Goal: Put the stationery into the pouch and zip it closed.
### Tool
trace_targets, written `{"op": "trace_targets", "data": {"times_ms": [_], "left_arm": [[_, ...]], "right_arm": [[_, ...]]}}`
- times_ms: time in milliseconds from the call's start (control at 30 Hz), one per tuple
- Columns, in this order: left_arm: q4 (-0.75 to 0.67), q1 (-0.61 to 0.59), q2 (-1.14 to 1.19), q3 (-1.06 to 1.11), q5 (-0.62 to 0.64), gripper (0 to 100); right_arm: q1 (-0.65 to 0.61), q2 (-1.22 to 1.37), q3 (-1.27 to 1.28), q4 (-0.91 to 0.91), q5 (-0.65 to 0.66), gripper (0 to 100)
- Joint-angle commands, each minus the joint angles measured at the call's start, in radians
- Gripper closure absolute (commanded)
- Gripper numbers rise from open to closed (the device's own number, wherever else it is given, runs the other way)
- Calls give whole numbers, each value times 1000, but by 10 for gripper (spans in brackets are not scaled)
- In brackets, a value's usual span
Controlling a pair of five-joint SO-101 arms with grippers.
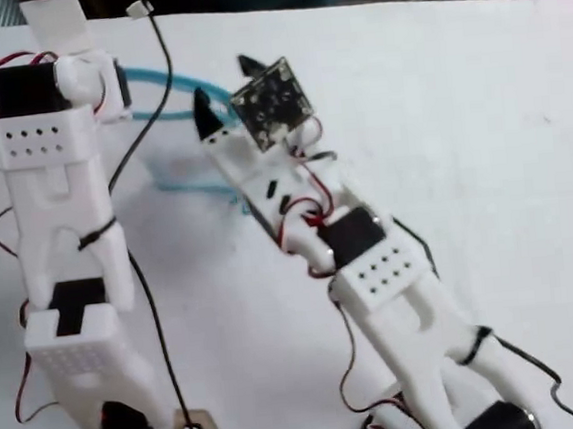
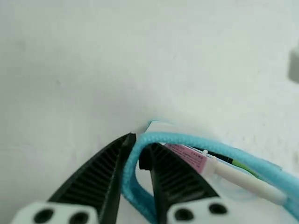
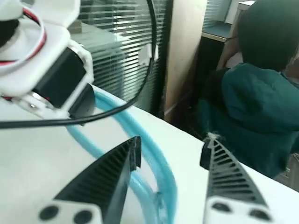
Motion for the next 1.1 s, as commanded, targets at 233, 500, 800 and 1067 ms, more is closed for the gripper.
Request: {"op": "trace_targets", "data": {"times_ms": [233, 500, 800, 1067], "left_arm": [[8, -5, 9, 4, 6, 978], [11, 0, 9, 4, 6, 978], [12, 2, 9, 4, 6, 978], [12, 2, 9, 4, 6, 978]], "right_arm": [[19, -202, -5, 314, 83, 787], [39, -130, 57, 395, 103, 788], [154, 70, 130, 206, 255, 789], [99, 189, 89, 143, 247, 789]]}}
